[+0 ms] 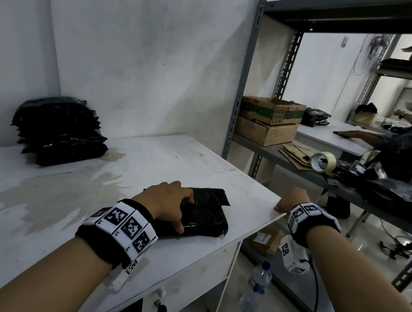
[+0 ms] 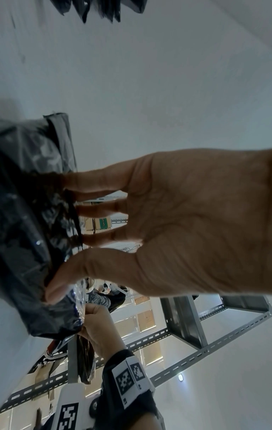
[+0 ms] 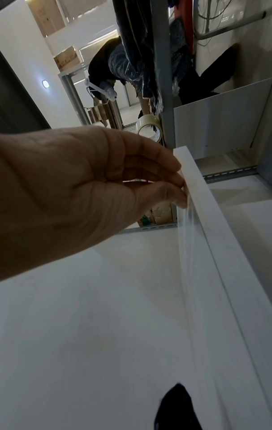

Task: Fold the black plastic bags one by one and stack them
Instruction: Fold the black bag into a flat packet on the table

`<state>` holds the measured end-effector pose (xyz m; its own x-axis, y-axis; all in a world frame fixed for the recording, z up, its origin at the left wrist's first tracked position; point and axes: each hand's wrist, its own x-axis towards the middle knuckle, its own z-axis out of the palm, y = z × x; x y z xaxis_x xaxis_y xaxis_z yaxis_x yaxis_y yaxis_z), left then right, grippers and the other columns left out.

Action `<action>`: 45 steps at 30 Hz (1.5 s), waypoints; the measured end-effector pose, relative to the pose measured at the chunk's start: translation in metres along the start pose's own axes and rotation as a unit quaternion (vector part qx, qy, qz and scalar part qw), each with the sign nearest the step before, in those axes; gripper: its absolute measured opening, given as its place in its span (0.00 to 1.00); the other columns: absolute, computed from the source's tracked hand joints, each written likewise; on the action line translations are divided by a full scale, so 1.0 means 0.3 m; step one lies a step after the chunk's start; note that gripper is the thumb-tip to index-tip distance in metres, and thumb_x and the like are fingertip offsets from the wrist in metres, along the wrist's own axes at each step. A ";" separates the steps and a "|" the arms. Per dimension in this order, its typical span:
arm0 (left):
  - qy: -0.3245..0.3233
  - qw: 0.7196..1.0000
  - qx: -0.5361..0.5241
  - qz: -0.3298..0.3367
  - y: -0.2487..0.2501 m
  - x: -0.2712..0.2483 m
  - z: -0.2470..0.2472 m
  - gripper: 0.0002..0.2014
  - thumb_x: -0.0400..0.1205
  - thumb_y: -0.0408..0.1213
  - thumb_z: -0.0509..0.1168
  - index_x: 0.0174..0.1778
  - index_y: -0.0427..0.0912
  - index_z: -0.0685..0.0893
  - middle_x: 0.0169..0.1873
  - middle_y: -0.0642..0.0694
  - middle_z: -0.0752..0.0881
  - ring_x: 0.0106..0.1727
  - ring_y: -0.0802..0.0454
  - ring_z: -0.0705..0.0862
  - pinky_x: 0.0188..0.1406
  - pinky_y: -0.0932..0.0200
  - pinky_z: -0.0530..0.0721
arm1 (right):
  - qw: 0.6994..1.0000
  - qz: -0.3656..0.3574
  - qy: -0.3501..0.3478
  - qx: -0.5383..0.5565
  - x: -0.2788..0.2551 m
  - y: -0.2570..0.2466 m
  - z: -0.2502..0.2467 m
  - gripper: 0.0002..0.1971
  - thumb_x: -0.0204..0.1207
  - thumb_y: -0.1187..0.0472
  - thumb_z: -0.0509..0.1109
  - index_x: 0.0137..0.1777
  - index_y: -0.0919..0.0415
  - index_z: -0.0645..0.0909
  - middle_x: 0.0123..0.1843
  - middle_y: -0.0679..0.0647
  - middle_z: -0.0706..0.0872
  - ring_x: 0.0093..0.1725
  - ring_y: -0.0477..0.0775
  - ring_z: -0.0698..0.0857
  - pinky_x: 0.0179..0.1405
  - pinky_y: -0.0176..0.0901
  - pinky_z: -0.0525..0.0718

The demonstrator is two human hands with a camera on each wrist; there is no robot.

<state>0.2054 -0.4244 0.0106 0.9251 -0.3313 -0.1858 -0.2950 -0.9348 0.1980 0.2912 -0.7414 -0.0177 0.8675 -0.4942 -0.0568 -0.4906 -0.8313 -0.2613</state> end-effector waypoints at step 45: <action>0.002 1.000 -0.008 0.000 0.000 -0.006 0.002 0.34 0.69 0.46 0.79 0.70 0.56 0.73 0.62 0.48 0.73 0.66 0.46 0.72 0.66 0.44 0.75 | 0.985 -0.156 0.007 -0.069 0.076 0.065 0.135 0.16 0.78 0.67 0.62 0.65 0.71 0.77 0.63 0.67 0.81 0.59 0.65 0.81 0.57 0.51 0.78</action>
<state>0.2037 -0.4238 0.0103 0.9259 -0.3304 -0.1830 -0.2907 -0.9327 0.2135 0.3048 -0.7586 -0.0631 0.9773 -0.2110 0.0196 -0.2068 -0.9697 -0.1298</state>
